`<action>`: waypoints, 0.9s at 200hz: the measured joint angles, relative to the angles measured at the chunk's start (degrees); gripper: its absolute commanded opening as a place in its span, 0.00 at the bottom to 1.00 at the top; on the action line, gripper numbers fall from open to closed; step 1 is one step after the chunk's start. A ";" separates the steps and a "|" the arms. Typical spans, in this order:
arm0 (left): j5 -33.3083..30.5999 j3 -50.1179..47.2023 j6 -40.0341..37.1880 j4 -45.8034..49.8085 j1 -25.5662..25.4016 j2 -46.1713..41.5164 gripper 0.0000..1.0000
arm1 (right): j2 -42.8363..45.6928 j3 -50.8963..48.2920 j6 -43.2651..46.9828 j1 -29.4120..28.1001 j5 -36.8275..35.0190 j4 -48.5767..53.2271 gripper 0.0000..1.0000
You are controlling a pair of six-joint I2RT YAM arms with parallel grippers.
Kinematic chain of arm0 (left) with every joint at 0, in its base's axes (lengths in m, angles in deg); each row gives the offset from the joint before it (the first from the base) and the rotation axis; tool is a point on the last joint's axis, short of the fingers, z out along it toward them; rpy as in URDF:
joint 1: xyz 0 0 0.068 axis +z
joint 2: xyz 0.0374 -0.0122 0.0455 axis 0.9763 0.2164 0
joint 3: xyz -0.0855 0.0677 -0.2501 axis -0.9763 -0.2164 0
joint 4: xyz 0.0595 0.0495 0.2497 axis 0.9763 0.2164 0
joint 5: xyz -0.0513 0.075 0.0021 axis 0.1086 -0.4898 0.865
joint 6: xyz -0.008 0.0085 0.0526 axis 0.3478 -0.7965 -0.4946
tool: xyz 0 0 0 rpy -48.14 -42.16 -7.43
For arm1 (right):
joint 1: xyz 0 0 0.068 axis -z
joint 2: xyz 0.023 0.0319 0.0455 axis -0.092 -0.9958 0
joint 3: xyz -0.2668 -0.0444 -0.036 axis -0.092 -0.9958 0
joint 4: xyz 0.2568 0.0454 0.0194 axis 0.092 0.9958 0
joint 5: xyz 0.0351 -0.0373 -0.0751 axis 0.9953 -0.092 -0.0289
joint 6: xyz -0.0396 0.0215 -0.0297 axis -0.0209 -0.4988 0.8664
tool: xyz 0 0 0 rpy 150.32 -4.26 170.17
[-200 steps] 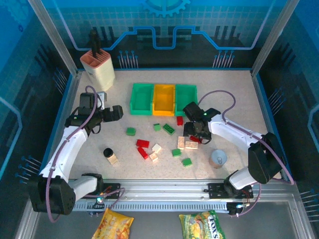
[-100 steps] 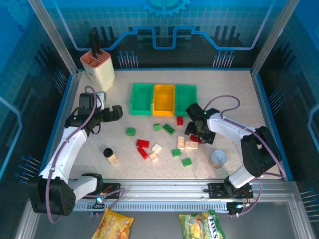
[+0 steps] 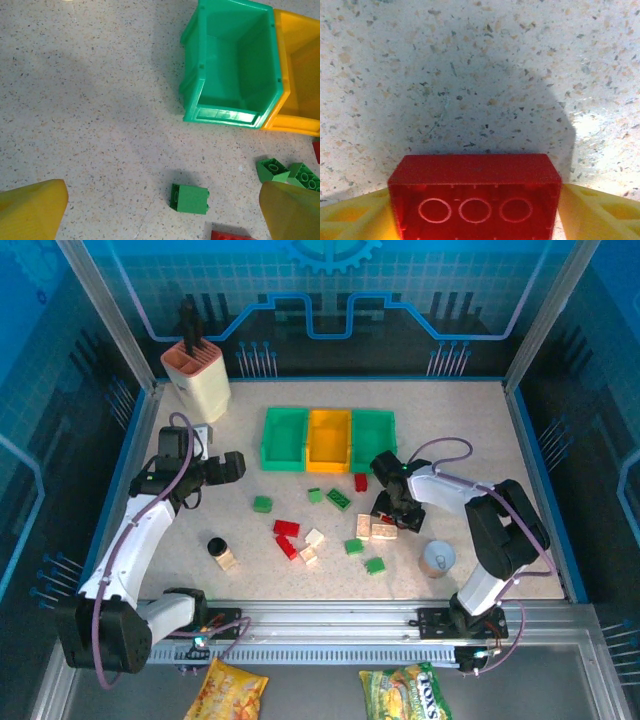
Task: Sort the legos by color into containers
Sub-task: Pick up the lego from the center of the table.
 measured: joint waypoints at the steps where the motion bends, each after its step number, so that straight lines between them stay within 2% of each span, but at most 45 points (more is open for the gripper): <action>1: 0.00 0.00 0.00 -0.02 0.00 -0.02 0.99 | 0.00 0.00 0.09 0.00 0.00 0.00 0.73; 54: 0.02 -0.02 0.00 0.00 0.00 -0.13 0.99 | 0.17 0.24 0.02 0.00 -0.79 1.40 0.67; 109: 0.02 -0.33 0.00 -0.02 0.20 -0.74 0.99 | 1.46 4.07 1.36 0.00 -2.03 4.68 0.67; 141: 0.02 -0.55 -0.02 -0.02 0.22 -1.09 0.99 | 1.36 9.79 3.72 0.00 -3.41 6.78 0.66; 180: 0.02 -0.63 -0.11 -0.04 0.26 -1.75 0.99 | -2.95 22.16 9.68 0.00 -5.55 8.81 0.65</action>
